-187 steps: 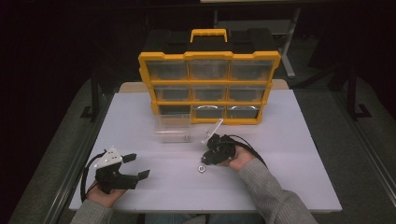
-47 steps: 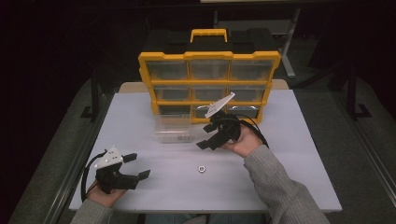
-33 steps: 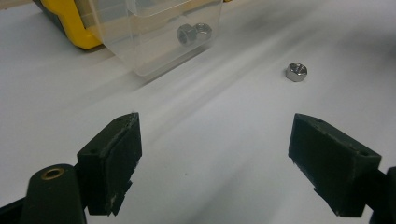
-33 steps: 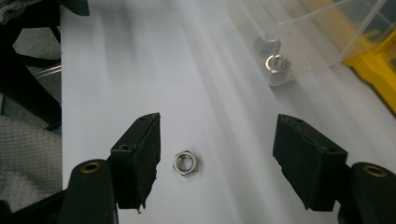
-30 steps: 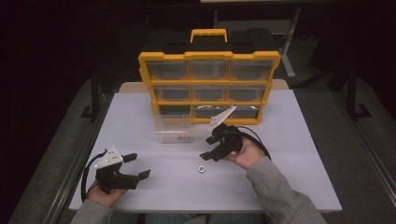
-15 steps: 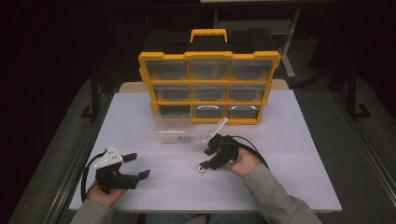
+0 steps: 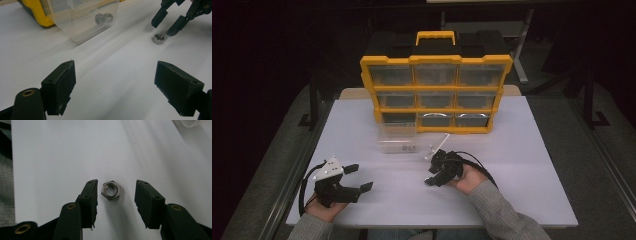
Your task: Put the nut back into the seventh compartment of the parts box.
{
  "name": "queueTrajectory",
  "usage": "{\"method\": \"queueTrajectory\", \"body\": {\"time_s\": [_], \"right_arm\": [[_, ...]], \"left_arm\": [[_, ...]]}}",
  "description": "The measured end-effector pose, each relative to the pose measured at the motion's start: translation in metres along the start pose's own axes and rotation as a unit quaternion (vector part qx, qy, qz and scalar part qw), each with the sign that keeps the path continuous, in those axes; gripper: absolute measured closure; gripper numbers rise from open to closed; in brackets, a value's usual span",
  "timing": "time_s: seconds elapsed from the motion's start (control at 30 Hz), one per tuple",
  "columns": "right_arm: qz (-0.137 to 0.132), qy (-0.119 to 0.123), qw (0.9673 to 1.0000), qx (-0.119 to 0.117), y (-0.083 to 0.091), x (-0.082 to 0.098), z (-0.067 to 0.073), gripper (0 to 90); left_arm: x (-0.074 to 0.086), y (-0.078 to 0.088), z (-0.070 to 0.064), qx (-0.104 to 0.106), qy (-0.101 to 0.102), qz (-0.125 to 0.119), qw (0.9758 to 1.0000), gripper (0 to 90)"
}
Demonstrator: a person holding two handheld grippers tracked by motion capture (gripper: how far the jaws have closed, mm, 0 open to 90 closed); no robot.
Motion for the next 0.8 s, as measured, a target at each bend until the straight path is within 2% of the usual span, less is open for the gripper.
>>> {"method": "queueTrajectory", "body": {"time_s": [0.47,0.8], "right_arm": [[0.013,0.019,0.9997,0.003,-0.01,0.0,0.007,63.6],[0.02,0.029,0.9993,0.013,-0.013,-0.002,0.008,66.9]], "left_arm": [[0.0,0.0,0.0,0.0,-0.001,0.001,1.0,17.3],[0.0,-0.001,0.0,0.0,-0.002,-0.001,1.0,17.3]]}}
Point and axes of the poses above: each handheld gripper's, and its own axes: y roughly backward along the jaws, x roughly out of its underside, z roughly to its left, the point moved 8 cm from there along -y, roughly forward along the jaws, and after that the axes turned 11 degrees about x, right-handed, at the moved point
